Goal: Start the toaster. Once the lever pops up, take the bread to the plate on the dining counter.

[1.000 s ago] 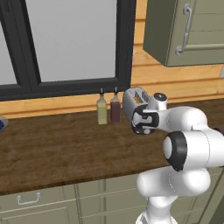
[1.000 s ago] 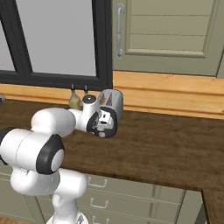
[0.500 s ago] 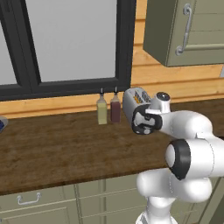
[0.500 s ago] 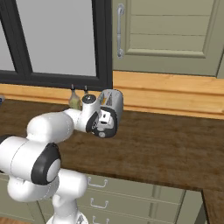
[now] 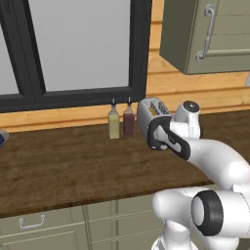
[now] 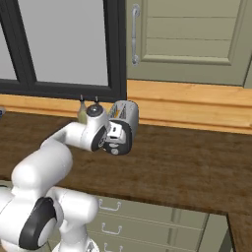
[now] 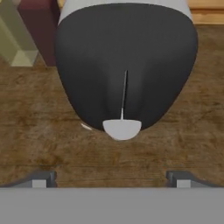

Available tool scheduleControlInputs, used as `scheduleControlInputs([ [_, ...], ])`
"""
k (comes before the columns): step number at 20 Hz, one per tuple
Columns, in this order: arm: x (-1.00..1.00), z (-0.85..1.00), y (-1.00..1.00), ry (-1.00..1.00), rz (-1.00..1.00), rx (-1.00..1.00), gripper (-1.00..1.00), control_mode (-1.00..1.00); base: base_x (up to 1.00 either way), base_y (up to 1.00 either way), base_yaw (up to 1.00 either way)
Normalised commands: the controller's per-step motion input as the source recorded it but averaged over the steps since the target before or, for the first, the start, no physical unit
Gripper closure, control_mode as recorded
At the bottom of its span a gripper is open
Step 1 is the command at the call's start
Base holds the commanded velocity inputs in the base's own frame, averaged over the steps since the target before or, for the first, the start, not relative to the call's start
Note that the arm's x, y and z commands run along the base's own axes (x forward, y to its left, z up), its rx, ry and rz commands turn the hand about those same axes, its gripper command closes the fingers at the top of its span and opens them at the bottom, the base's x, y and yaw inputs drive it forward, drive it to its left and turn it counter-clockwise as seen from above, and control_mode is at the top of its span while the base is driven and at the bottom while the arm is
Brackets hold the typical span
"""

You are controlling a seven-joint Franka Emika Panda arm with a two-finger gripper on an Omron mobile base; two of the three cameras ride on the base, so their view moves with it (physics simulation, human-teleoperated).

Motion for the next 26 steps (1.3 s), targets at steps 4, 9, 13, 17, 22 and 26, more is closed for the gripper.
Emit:
scheduleControlInputs([
  [4, -0.13, 0.47, 0.04, -0.02, 0.00, 0.00, -1.00, -1.00, 0.00, 0.00, 0.00],
  [9, -0.07, 0.54, 0.00, -0.02, 0.00, 0.02, -1.00, -1.00, 0.00, 0.00, 0.00],
  [13, -0.07, 0.47, 0.02, -0.13, 0.00, 0.00, -1.00, -1.00, 0.00, 0.00, 0.00],
  [17, -0.01, 0.20, 0.05, -0.07, 0.00, 0.00, -1.00, -1.00, 0.00, 0.00, 0.00],
  [22, -0.04, 0.23, 0.03, -0.03, 0.00, 0.00, -1.00, -1.00, 0.00, 0.00, 0.00],
  [26, -0.01, 0.19, 0.06, -0.04, 0.00, 0.00, -1.00, -1.00, 0.00, 0.00, 0.00],
])
